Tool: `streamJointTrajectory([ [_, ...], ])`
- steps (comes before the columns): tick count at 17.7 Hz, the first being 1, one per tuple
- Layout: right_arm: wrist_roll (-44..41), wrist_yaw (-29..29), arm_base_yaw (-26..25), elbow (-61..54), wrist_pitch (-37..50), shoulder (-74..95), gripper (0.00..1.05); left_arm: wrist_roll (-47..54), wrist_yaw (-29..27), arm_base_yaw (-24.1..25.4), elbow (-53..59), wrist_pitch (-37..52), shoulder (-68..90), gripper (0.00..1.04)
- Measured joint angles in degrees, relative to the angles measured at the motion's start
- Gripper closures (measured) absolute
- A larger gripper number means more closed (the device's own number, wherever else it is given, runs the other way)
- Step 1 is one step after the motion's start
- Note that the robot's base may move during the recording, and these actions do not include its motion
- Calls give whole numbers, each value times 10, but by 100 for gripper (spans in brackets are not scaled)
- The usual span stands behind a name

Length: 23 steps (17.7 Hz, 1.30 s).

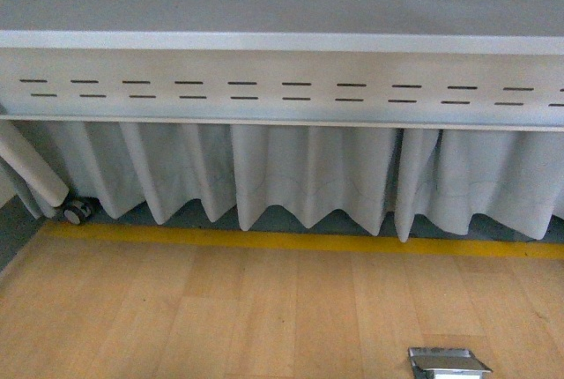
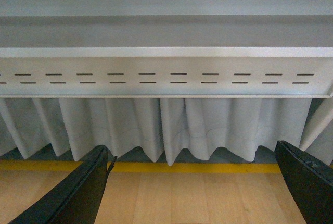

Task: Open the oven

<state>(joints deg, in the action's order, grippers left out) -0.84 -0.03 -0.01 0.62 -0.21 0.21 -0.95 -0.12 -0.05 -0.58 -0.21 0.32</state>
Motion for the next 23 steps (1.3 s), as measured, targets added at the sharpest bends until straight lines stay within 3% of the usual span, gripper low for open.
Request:
streamJointTrajectory([
  [23, 0, 0, 0, 0, 0, 0, 6, 0, 0, 0, 0, 0, 0, 7],
])
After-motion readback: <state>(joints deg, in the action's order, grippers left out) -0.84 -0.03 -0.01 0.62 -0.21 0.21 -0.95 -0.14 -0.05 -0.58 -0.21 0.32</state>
